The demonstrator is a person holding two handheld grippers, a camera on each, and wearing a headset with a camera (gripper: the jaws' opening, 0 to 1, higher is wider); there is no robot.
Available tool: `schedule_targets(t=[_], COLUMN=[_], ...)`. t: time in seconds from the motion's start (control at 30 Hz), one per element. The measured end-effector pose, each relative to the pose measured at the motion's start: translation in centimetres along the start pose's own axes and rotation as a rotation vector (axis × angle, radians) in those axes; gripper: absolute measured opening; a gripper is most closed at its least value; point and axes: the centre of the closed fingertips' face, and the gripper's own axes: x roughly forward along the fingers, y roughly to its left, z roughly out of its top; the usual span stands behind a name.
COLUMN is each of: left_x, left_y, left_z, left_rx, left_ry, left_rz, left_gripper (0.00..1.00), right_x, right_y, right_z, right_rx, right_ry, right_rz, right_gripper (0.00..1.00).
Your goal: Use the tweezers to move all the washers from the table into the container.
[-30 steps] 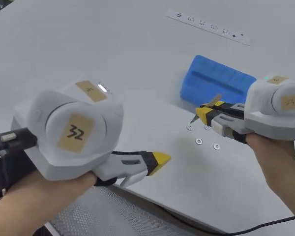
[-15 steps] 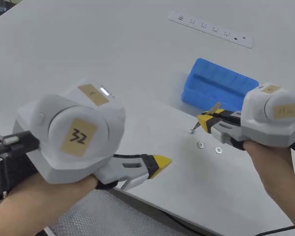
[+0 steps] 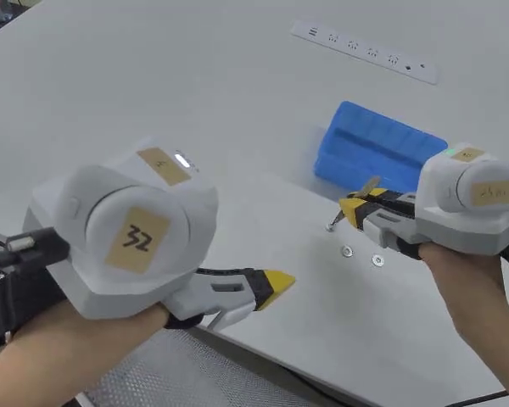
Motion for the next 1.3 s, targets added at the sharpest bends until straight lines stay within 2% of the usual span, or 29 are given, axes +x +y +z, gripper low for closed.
schedule_targets(t=[0.07,0.1,0.13,0.33,0.47,0.67,0.83,1.03,1.23,1.3], left_x=[0.0,0.0,0.0,-0.1,0.0,-0.2,-0.4,-0.4,-0.4,-0.4], left_y=[0.0,0.0,0.1,0.1,0.0,0.1,0.4,0.2,0.1,0.2], left_z=[-0.1,-0.2,-0.3,-0.4,-0.3,-0.2,-0.3,-0.2,-0.2,-0.3], left_rx=[-0.001,-0.002,-0.001,-0.001,0.003,0.006,-0.003,-0.001,-0.001,0.000], left_ry=[0.002,0.004,0.007,0.011,0.008,0.003,0.002,-0.003,-0.002,-0.002], left_rz=[0.000,0.000,0.001,0.003,0.002,0.004,0.013,0.006,0.007,0.008], left_gripper=[0.99,0.99,0.99,0.99,0.99,0.99,0.99,0.99,0.99,0.99], right_x=[0.2,0.2,0.2,0.3,0.4,0.4,-0.4,-1.5,-2.8,-2.7], right_y=[0.1,0.0,0.0,0.1,0.2,0.1,0.1,0.0,-0.4,-0.9], right_z=[-0.4,-0.3,-0.5,-0.2,-0.1,0.0,1.5,3.6,5.9,6.3], right_rx=[0.000,-0.005,-0.012,0.006,-0.024,-0.062,-0.080,-0.126,-0.114,-0.103], right_ry=[0.015,0.003,0.019,-0.001,-0.011,0.025,-0.002,-0.036,-0.093,-0.111], right_rz=[0.003,-0.002,-0.004,0.002,-0.010,-0.006,0.000,0.008,-0.003,-0.010], right_gripper=[0.03,0.04,0.04,0.03,0.03,0.02,0.02,0.02,0.02,0.02])
